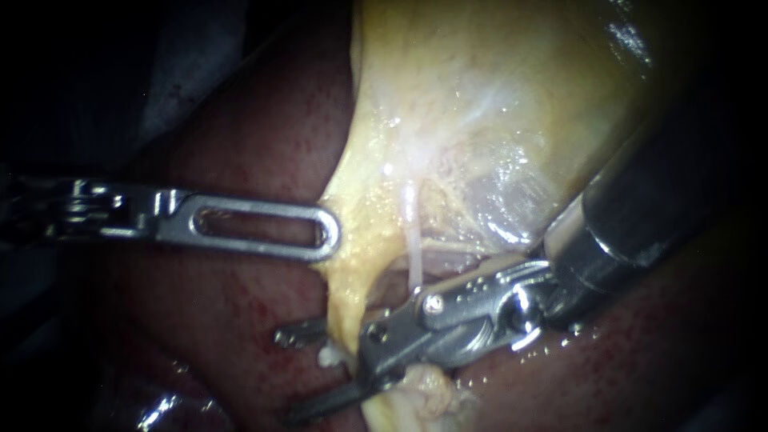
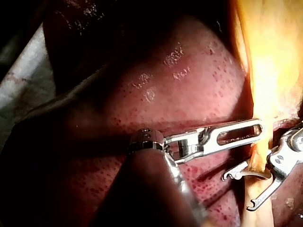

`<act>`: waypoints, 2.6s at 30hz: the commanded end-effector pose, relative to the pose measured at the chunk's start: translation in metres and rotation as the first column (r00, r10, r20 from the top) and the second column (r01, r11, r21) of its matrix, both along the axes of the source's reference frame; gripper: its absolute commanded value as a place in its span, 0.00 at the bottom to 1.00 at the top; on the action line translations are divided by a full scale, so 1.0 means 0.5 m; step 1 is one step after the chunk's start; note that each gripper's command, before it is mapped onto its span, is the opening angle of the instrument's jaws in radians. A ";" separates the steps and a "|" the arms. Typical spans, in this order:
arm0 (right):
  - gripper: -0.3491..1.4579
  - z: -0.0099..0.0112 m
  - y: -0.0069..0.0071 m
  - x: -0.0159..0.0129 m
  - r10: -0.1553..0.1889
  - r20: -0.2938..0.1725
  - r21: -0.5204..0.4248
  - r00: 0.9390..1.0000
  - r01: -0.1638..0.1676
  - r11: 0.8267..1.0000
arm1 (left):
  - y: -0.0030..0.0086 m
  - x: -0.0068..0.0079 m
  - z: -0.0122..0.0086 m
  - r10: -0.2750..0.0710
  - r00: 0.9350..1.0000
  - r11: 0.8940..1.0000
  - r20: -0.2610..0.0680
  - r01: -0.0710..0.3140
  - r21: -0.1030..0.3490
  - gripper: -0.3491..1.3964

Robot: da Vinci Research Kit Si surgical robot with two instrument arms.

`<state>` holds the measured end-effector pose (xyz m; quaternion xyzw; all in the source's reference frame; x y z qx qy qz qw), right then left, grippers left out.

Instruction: Going back first clip left tube

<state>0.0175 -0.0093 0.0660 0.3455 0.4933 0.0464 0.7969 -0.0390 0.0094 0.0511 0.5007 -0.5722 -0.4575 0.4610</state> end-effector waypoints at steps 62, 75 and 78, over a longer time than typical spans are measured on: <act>0.52 -0.0181 0.0221 -0.0348 0.146 0.045 0.054 0.988 -0.148 0.988 | -0.0003 0.0010 0.0002 0.003 1.000 1.000 0.001 -0.003 -0.001 0.00; 0.52 -0.0211 0.0261 -0.0387 0.185 0.051 0.020 0.981 -0.187 0.982 | -0.0005 0.0004 0.0009 0.001 1.000 1.000 -0.001 -0.001 -0.002 0.00; 0.52 -0.0211 0.0261 -0.0387 0.186 0.051 0.020 0.981 -0.187 0.982 | -0.0010 -0.0006 0.0018 -0.001 1.000 1.000 -0.003 0.001 -0.006 0.00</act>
